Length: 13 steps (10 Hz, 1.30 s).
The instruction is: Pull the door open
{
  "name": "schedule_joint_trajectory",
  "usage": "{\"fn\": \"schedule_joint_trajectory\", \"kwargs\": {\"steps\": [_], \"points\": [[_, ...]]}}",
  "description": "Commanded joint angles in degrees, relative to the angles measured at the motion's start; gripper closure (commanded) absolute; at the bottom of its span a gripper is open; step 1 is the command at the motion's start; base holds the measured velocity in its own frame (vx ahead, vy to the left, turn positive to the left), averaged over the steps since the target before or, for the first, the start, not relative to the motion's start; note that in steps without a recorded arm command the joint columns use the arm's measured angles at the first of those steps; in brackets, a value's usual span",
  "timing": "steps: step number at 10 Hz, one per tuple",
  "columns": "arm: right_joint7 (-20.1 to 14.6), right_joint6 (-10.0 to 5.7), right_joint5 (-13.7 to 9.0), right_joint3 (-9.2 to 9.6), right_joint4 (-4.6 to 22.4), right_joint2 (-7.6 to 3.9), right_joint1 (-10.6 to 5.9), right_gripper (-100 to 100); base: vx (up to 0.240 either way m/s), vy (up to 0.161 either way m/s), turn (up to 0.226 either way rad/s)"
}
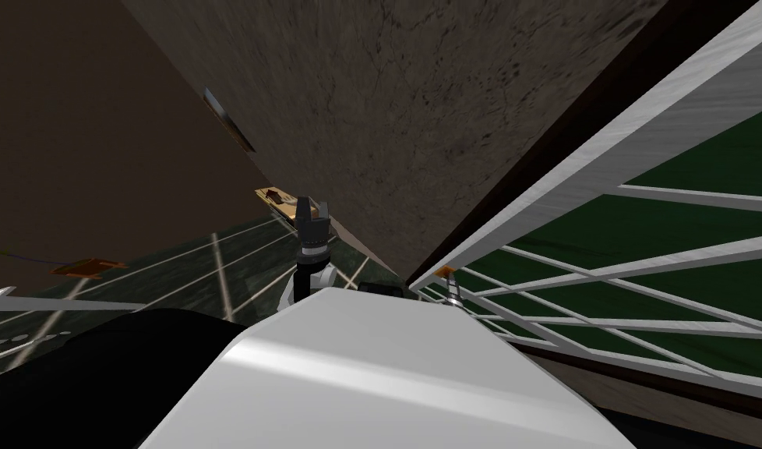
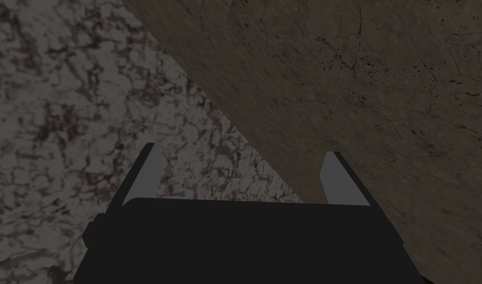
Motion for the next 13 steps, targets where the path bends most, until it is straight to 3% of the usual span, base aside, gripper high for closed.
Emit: {"fn": "schedule_joint_trajectory", "kwargs": {"steps": [1,4,13], "points": [[-2.9,0.02,-0.5,0.46,0.5,0.36,-0.42,100,-0.037,-0.005,0.06],[-5.5,0.08,-1.1,0.44,0.7,0.33,-0.6,100,-0.031,-0.007,0.039],[-19.4,0.51,-4.8,0.33,1.4,0.15,-1.68,100,-0.041,-0.003,0.06]]}}
